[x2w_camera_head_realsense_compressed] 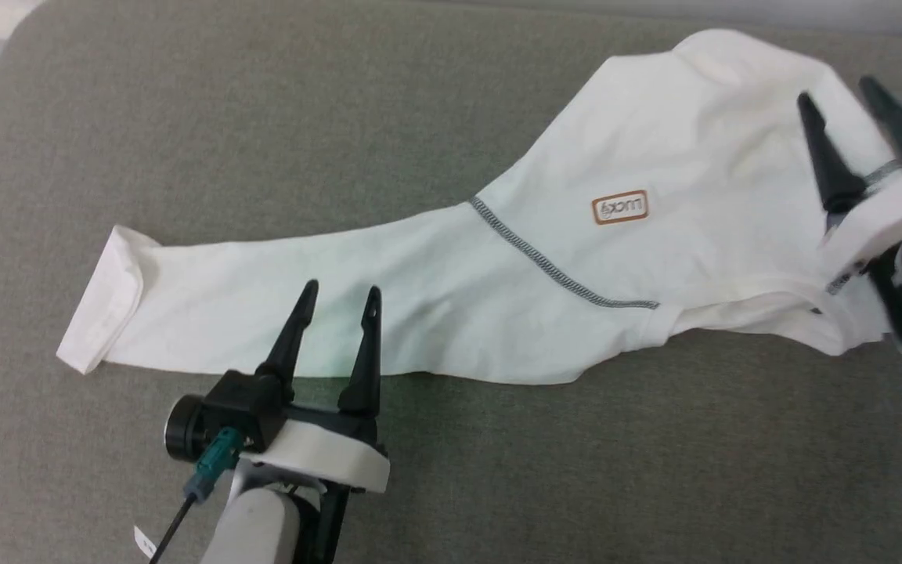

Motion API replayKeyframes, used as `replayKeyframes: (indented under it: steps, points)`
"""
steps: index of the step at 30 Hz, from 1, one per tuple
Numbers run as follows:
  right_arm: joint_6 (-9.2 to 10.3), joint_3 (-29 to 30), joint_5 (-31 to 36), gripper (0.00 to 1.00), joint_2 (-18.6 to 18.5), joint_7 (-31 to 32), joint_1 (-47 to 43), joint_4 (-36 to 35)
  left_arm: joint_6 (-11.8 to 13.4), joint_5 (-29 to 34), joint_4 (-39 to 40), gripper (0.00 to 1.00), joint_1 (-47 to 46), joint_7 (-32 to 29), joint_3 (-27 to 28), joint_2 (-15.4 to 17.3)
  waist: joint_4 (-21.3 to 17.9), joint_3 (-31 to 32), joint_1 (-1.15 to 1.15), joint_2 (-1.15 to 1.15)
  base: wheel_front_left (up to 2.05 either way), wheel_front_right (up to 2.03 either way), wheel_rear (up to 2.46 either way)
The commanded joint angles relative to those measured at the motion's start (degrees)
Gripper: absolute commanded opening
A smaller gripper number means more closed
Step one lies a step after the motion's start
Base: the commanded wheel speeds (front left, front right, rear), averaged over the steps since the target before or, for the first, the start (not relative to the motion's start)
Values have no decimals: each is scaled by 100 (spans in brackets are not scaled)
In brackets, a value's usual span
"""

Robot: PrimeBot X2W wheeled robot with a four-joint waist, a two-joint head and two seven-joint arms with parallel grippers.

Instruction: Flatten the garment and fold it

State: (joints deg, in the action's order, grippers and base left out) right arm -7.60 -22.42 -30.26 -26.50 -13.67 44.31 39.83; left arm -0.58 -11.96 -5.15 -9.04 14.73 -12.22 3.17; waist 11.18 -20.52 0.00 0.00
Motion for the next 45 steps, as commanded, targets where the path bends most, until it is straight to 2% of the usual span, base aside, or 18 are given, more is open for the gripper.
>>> replayKeyframes:
  steps: [1,6,9,14,19,25,33,34,36,37,40,45]
  points:
    - [11,105,88,100,39,-56,-230,-141,-50,85,-27,100,66,27,31,23,-556,649,0,0,0,0,0]
    - [11,770,503,100,407,-114,-1574,-1216,-170,61,-278,100,206,15,32,93,-805,1051,0,0,0,0,0]
    - [11,1111,776,100,699,33,-2447,-1969,-270,-16,-406,100,219,-215,-62,118,-946,1250,0,0,0,0,0]
    - [11,1654,1183,100,1256,654,-3707,-3293,-460,-151,-564,100,94,-1039,-387,158,-1141,1431,0,0,0,0,0]
    - [11,1844,1456,100,1717,1238,-4473,-4306,-595,-239,-862,100,-242,-2194,-828,281,-1329,1401,0,0,0,0,0]
    - [11,1823,1565,100,1973,1545,-4758,-4916,-670,-339,-1435,100,-932,-3258,-1341,447,-1514,1177,0,0,0,0,0]
    - [11,1787,1477,100,2075,1613,-4787,-4957,-688,-526,-2297,100,-1588,-4721,-2221,722,-1666,1012,0,0,0,0,0]
    - [11,1789,1467,100,2079,1611,-4785,-4950,-689,-603,-2365,90,-1616,-4905,-2340,770,-1673,1007,0,0,0,0,0]
    - [11,1790,1440,100,2084,1615,-4777,-4933,-689,-760,-2432,5,-1642,-5084,-2489,864,-1691,1013,0,0,0,0,0]
    - [11,1794,1421,100,2082,1623,-4772,-4927,-689,-867,-2458,0,-1615,-5138,-2513,893,-1695,1022,0,0,0,0,0]
    - [11,1871,1374,100,2040,1676,-4755,-4885,-681,-1074,-2366,0,-1508,-4885,-2386,979,-1676,1050,0,0,0,0,0]
    - [11,2077,1208,100,1855,1920,-4614,-4590,-346,-1298,-1940,0,-1167,-3924,-1877,1073,-1530,1097,0,0,0,0,0]
